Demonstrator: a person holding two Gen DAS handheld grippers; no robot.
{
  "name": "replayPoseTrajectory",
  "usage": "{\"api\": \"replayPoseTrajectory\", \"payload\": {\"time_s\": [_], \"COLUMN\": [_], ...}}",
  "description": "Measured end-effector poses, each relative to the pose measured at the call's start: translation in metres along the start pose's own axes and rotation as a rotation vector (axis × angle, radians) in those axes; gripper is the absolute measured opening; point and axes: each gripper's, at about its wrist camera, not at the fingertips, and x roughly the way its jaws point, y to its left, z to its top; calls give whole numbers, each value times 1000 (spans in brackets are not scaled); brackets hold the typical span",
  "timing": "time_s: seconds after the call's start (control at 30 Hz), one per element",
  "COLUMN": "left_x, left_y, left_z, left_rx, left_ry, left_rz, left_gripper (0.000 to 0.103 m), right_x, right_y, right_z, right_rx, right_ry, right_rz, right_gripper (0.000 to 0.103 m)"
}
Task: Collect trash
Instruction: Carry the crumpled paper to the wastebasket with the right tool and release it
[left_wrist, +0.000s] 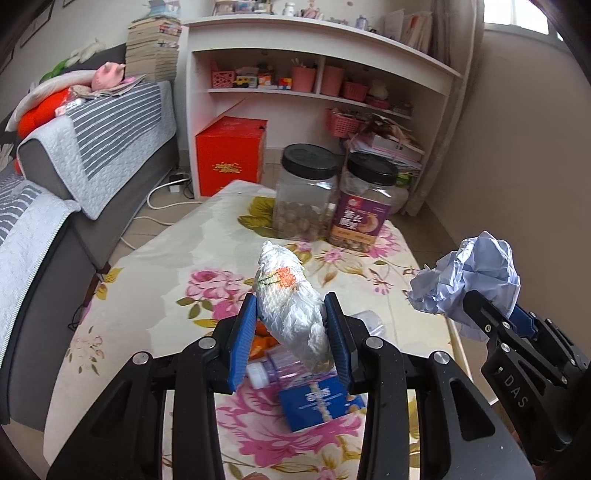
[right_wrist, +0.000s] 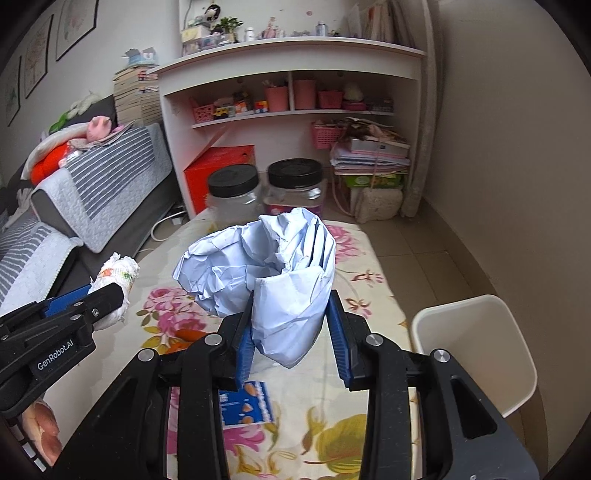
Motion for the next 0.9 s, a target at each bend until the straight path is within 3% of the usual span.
{"api": "replayPoseTrajectory", "payload": {"time_s": [0.47,0.9], "left_x": [12,22], "left_y": [-57,-111], "left_z": [-9,-26], "left_rx": [78,157], "left_ry": [10,43], "left_rz": [-49,-108], "left_gripper": [38,38], "right_x": [-10,-4], "right_y": [-75,-160], "right_z": [-2,-11], "right_rx": [82,257], "right_ry": [-11,63], "right_rz": [-149,-325], "right_gripper": [34,35]}}
